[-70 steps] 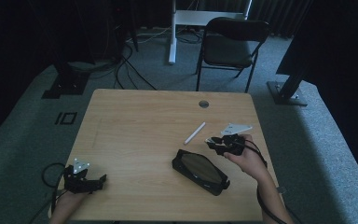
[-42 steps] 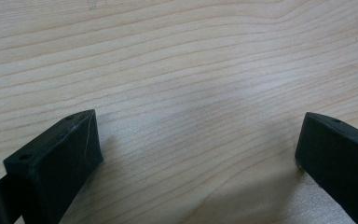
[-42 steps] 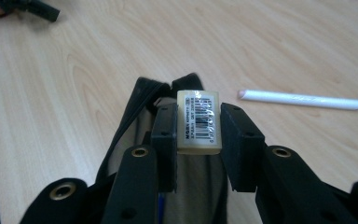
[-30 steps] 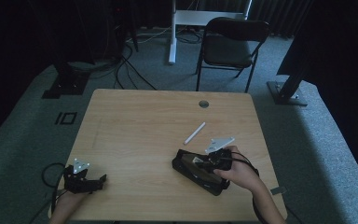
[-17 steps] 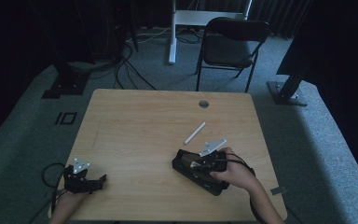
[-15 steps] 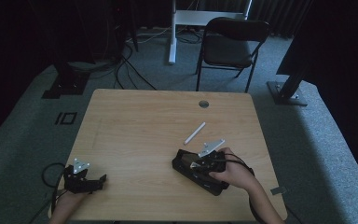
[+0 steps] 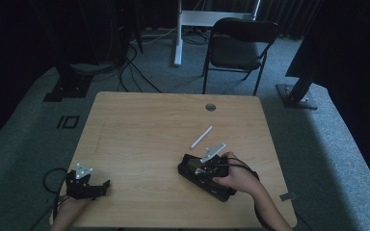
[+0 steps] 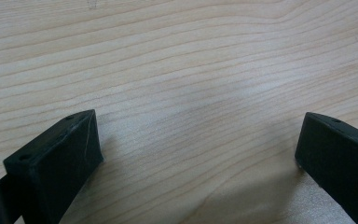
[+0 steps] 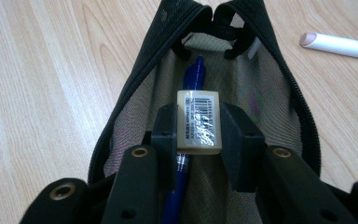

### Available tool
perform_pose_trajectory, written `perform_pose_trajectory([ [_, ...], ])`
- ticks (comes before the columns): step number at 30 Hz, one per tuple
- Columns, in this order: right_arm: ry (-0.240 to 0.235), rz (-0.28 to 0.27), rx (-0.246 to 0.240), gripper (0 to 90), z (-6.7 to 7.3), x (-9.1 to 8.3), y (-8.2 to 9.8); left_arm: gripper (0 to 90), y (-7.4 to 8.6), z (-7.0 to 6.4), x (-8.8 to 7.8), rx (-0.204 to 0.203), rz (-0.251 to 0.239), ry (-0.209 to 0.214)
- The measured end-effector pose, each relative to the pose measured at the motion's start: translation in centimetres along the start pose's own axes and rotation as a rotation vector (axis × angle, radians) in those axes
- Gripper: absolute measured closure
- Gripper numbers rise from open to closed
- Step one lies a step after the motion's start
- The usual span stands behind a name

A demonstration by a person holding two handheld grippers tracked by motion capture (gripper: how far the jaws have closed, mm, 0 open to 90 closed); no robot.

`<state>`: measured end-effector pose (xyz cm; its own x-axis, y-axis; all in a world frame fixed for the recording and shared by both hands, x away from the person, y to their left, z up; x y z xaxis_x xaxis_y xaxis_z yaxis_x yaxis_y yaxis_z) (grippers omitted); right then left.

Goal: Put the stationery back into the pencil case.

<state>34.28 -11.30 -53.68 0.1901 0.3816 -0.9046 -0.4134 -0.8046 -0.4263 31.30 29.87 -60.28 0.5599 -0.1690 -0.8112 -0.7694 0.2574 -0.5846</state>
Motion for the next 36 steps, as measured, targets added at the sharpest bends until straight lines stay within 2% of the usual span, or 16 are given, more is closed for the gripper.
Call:
perform_pose_trajectory([
  [20,0.003,0.067,-0.004,68.2,0.22,0.93,-0.07,0.2,0.00,0.00,0.00,0.000,0.000,0.000],
  [22,0.012,0.088,-0.006,68.2,0.19,0.96,-0.06,0.2,0.00,0.00,0.00,0.000,0.000,0.000],
  [31,0.009,0.096,0.001,66.0,0.14,0.97,-0.31,0.2,0.00,0.00,0.00,0.000,0.000,0.000],
  [36,0.007,0.074,0.021,64.6,-0.05,0.63,-0.34,0.2,0.00,0.00,0.00,0.000,0.000,0.000],
])
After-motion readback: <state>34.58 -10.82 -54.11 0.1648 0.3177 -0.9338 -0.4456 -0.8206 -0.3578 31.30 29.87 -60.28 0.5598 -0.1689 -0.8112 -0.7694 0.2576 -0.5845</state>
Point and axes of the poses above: each handheld gripper's, and its own axes: x roughly forward along the jaws, y roughly out of its underside, z roughly to its left, the point moved 7 cm from there along x, roughly forward along the jaws, and after that the axes turned 8 degrees about z, right-handed, at the moved point
